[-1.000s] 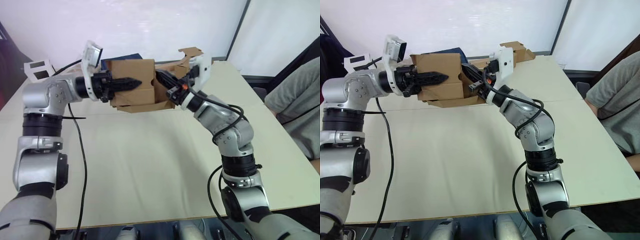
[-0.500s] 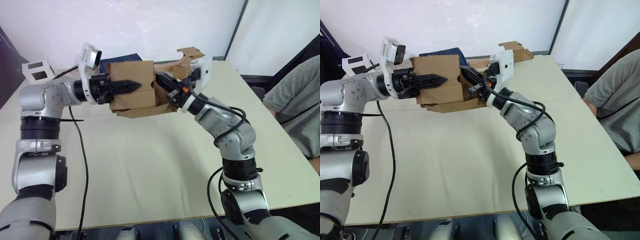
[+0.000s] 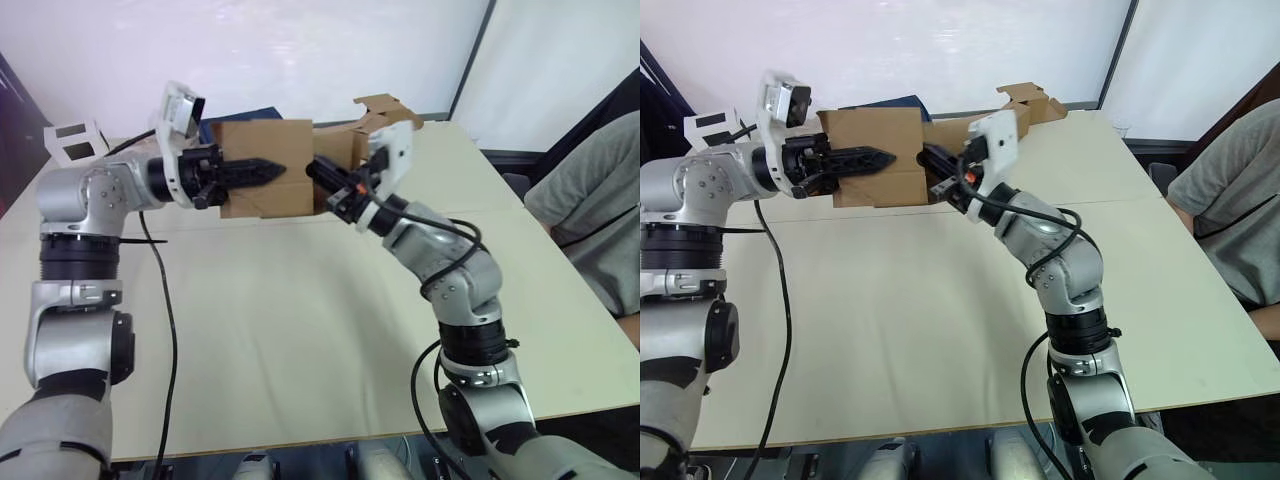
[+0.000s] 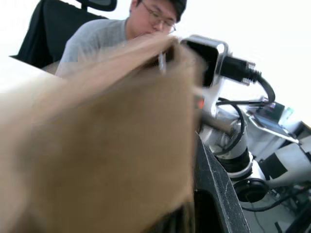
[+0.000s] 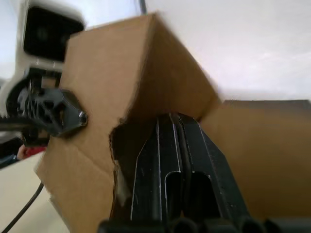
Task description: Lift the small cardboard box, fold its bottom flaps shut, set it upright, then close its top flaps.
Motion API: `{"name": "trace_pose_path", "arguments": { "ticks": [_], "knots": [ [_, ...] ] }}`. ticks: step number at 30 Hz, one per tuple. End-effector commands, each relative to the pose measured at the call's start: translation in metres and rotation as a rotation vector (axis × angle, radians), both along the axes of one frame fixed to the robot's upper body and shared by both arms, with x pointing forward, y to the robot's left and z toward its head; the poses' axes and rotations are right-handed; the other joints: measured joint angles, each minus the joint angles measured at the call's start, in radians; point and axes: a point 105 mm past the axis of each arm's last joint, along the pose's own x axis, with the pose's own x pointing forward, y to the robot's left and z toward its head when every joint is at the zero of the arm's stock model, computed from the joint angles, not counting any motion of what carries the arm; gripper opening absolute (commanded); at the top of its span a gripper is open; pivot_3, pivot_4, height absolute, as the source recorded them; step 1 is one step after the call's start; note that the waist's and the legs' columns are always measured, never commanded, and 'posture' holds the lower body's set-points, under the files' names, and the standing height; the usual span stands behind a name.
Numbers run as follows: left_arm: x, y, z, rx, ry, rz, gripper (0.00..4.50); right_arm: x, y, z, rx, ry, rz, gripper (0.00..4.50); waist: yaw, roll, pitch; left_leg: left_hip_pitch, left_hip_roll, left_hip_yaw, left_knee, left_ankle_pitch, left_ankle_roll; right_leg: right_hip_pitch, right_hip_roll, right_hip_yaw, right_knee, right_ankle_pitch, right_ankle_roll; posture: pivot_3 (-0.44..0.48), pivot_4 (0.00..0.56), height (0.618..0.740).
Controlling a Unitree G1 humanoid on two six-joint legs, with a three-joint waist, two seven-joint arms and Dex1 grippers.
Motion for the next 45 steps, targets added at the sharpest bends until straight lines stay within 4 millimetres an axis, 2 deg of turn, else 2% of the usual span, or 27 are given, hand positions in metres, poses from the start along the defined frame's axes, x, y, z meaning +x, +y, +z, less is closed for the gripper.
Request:
{"name": "trace_pose_path", "arguments": {
  "ticks": [1, 8, 11, 18, 23, 25, 29, 32, 35, 37, 41, 45],
  "knots": [
    [-0.005, -0.001, 0.006, -0.006, -0.043, -0.022, 0.00, -0.013, 0.007, 0.018, 0.024, -0.067, 0.059, 0.03, 0.002, 0.000, 0.000, 0.000, 0.000, 0.000, 0.000, 0.000, 0.000, 0.000, 0.000, 0.000, 0.000, 0.000, 0.000, 0.000, 0.150, 0.740],
    [-0.003, -0.003, -0.001, -0.001, -0.035, -0.015, 0.00, -0.014, 0.003, 0.018, 0.012, -0.078, 0.055, 0.03, 0.002, 0.000, 0.000, 0.000, 0.000, 0.000, 0.000, 0.000, 0.000, 0.000, 0.000, 0.000, 0.000, 0.000, 0.000, 0.000, 0.150, 0.740],
    [0.001, 0.000, -0.003, 0.002, -0.038, 0.008, 0.00, -0.018, -0.005, 0.017, -0.028, -0.112, 0.055, 0.03, 0.003, 0.000, 0.000, 0.000, 0.000, 0.000, 0.000, 0.000, 0.000, 0.000, 0.000, 0.000, 0.000, 0.000, 0.000, 0.000, 0.150, 0.740],
    [0.004, 0.002, -0.002, -0.004, -0.048, 0.036, 0.00, -0.031, -0.038, 0.017, -0.144, -0.177, 0.040, 0.03, 0.006, 0.000, 0.000, 0.000, 0.000, 0.000, 0.000, 0.000, 0.001, 0.000, 0.000, 0.000, 0.000, 0.000, 0.000, 0.000, 0.150, 0.740],
    [0.005, 0.002, -0.002, -0.007, -0.048, 0.037, 0.00, -0.035, -0.065, 0.021, -0.157, -0.172, -0.010, 0.03, 0.006, 0.000, 0.000, 0.000, 0.000, 0.000, 0.000, -0.001, 0.003, 0.000, 0.000, 0.000, 0.000, 0.000, 0.000, 0.000, 0.150, 0.740],
    [0.006, 0.002, -0.002, -0.009, -0.049, 0.037, 0.00, -0.040, -0.072, 0.016, -0.169, -0.148, 0.001, 0.03, 0.007, 0.000, 0.000, 0.000, 0.000, 0.000, 0.000, -0.001, 0.003, 0.000, 0.000, 0.000, 0.000, 0.000, 0.000, 0.000, 0.150, 0.740],
    [0.006, 0.001, 0.001, -0.016, -0.058, 0.037, 0.00, -0.052, -0.071, -0.016, -0.284, -0.071, 0.061, 0.03, 0.009, 0.000, 0.000, 0.000, 0.000, 0.000, 0.001, -0.004, 0.006, 0.001, -0.001, 0.000, -0.001, 0.000, 0.000, 0.000, 0.150, 0.740],
    [0.005, -0.002, 0.007, -0.027, -0.074, 0.030, 0.00, -0.050, -0.065, -0.038, -0.332, -0.030, 0.052, 0.03, 0.007, 0.000, 0.000, 0.000, 0.000, 0.000, 0.001, -0.004, 0.007, 0.001, 0.000, 0.000, -0.002, 0.000, 0.000, 0.000, 0.150, 0.740],
    [0.003, -0.005, 0.011, -0.031, -0.085, 0.021, 0.00, -0.046, -0.061, -0.048, -0.354, -0.025, 0.044, 0.03, 0.006, 0.000, 0.000, 0.000, 0.000, 0.000, 0.001, -0.004, 0.007, 0.000, 0.000, 0.000, -0.002, 0.000, 0.000, 0.000, 0.150, 0.740],
    [0.001, -0.006, 0.013, -0.032, -0.090, 0.014, 0.00, -0.044, -0.058, -0.049, -0.349, -0.030, 0.037, 0.03, 0.007, 0.000, 0.000, 0.000, 0.000, 0.000, 0.001, -0.004, 0.007, 0.000, 0.000, 0.000, -0.002, 0.000, 0.000, 0.000, 0.150, 0.740],
    [-0.002, -0.007, 0.011, -0.022, -0.084, 0.002, 0.00, -0.032, -0.057, -0.035, -0.273, -0.071, -0.008, 0.03, 0.007, 0.000, 0.000, 0.000, 0.000, 0.000, 0.001, -0.004, 0.007, 0.000, 0.000, 0.000, -0.002, 0.000, 0.000, 0.000, 0.150, 0.740],
    [-0.004, -0.007, 0.005, -0.014, -0.066, -0.004, 0.00, -0.031, -0.051, -0.022, -0.234, -0.102, 0.008, 0.03, 0.009, 0.000, 0.000, 0.000, 0.000, 0.000, 0.001, -0.003, 0.006, 0.001, 0.000, 0.000, -0.002, 0.000, 0.000, 0.000, 0.150, 0.740]
  ]
}}
